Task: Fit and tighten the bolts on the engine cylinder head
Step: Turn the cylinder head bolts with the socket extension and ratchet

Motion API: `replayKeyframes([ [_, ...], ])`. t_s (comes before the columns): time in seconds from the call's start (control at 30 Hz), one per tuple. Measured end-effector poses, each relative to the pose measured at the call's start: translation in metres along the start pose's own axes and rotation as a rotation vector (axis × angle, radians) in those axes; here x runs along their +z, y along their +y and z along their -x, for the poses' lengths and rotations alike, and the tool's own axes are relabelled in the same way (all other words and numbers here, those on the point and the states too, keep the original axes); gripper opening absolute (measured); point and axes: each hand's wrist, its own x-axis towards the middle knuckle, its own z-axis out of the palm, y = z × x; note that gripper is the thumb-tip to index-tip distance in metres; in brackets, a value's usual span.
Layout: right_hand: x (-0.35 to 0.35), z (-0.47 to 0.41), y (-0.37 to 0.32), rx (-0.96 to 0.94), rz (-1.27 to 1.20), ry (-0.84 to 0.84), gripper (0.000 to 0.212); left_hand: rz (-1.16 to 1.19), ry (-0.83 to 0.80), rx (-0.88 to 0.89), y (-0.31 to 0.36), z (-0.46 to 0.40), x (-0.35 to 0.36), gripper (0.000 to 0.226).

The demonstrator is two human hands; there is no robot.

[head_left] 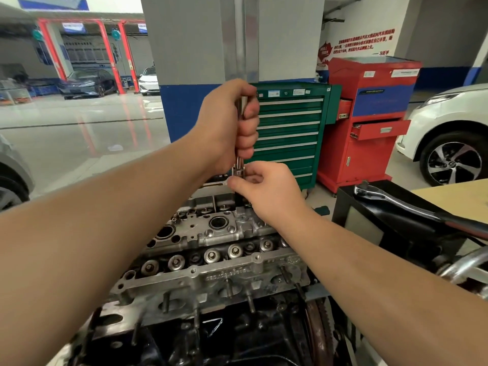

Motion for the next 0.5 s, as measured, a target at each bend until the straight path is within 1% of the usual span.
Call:
replayKeyframes([
  [0.03, 0.001, 0.000, 0.000, -0.008, 0.003, -0.024, 0.013, 0.005, -0.065, -0.014, 0.001, -0.002, -0.004, 0.039],
  [0.1, 0.001, 0.000, 0.001, -0.012, 0.004, -0.092, 0.005, 0.018, -0.132, -0.028, 0.001, -0.004, -0.009, 0.039],
  [0.17, 0.000, -0.002, 0.003, 0.006, -0.036, -0.135, 0.007, 0.035, -0.158, -0.024, 0.000, -0.003, -0.009, 0.040],
  [0.3, 0.000, -0.004, 0.004, 0.027, -0.043, -0.108, 0.003, 0.046, -0.203, -0.015, -0.002, -0.004, -0.011, 0.040],
  [0.43, 0.006, -0.003, 0.000, 0.009, 0.062, -0.045, 0.016, 0.082, -0.284, -0.039, 0.001, -0.004, -0.020, 0.040],
  [0.5, 0.007, -0.003, -0.002, 0.008, 0.083, -0.036, 0.019, 0.105, -0.301, -0.038, 0.002, -0.004, -0.026, 0.041],
])
